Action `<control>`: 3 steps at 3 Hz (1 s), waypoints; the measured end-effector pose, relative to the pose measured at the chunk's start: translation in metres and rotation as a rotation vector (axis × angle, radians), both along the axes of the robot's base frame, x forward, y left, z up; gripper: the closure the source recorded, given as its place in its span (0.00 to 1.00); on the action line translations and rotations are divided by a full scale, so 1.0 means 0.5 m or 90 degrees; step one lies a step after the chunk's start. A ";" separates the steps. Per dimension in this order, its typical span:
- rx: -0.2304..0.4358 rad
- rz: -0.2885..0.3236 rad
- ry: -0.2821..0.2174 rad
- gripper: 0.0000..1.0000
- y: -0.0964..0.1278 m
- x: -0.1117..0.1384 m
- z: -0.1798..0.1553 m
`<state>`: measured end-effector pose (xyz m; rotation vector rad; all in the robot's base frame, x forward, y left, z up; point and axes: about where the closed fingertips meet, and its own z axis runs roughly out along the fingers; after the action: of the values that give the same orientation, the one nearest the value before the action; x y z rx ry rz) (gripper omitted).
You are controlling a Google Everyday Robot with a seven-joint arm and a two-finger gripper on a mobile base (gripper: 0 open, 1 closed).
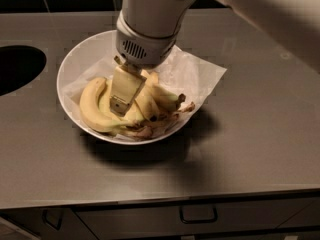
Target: Pick banana from white bowl
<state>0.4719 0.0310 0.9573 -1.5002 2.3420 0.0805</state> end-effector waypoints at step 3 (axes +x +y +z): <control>-0.027 -0.069 -0.007 0.28 -0.024 0.025 -0.036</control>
Offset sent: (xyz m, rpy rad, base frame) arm 0.0191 -0.0139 -0.0255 -0.0606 0.0027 -0.1306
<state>0.4846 0.0188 0.9393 -1.3852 2.4254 -0.0054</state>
